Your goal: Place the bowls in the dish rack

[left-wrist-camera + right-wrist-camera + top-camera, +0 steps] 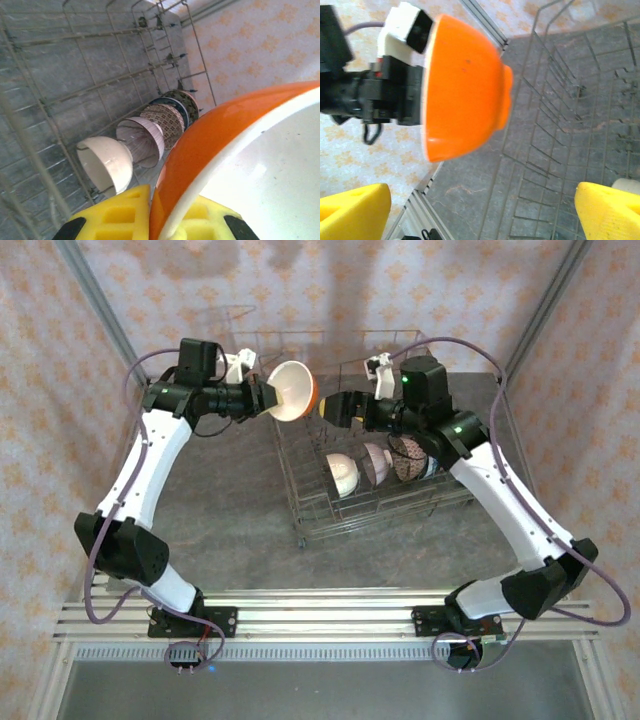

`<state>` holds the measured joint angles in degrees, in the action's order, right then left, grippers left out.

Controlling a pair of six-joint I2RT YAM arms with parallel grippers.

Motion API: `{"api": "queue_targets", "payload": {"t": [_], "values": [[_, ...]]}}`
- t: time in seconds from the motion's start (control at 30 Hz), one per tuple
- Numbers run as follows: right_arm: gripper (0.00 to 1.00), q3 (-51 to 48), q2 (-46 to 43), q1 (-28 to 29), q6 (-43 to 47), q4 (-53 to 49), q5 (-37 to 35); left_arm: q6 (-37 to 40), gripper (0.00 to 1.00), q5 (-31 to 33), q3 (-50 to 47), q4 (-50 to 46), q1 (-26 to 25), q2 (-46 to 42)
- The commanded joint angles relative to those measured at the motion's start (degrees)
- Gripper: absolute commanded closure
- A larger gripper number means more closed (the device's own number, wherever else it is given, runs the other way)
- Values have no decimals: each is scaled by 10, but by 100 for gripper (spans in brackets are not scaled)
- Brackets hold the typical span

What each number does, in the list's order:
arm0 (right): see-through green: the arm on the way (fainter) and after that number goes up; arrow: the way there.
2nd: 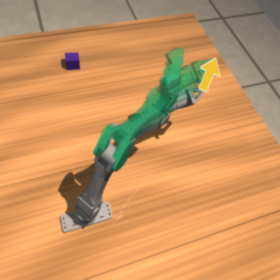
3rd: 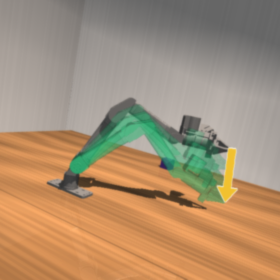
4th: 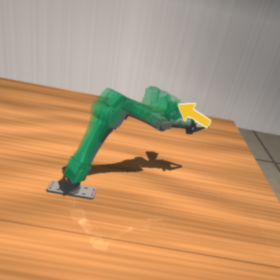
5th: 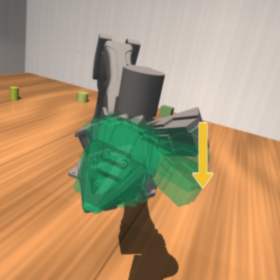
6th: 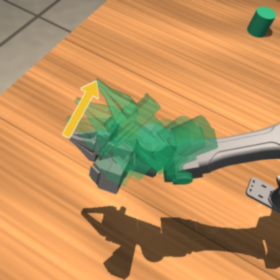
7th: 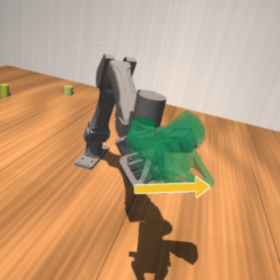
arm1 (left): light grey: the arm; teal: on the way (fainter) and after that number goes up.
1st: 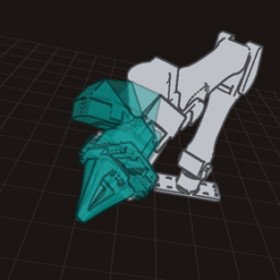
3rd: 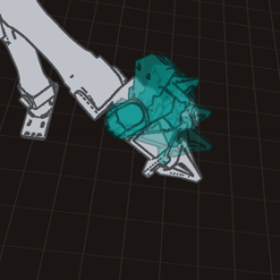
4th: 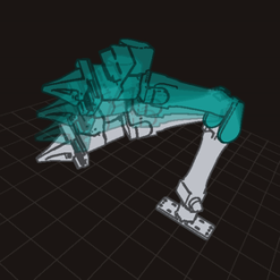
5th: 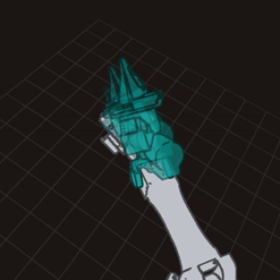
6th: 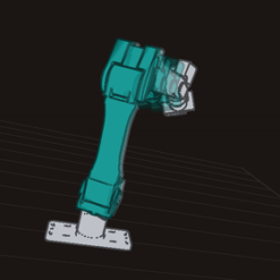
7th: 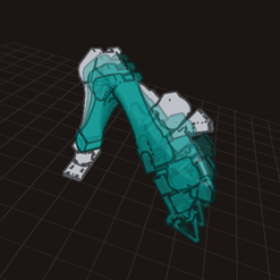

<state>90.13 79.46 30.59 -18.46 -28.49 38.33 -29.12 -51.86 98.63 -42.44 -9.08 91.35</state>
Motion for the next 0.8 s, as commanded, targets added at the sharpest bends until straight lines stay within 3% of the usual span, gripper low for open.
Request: {"api": "queue_targets", "payload": {"t": [0.0, 0.2, 0.5, 0.77], "values": [[2, -16, -14, -1, -3, 51, 20, -18, 100, -40, 15, 50, -19, 0], [0, -26, -12, -2, -8, 64, 6, -43, 100, -68, -3, 96, -40, 2], [0, -58, -8, -5, -57, 151, 44, -52, 100, -83, -22, 130, -64, 4], [2, -68, -3, -5, -62, 157, 25, -81, 100, -88, -38, 173, -73, 2]]}}
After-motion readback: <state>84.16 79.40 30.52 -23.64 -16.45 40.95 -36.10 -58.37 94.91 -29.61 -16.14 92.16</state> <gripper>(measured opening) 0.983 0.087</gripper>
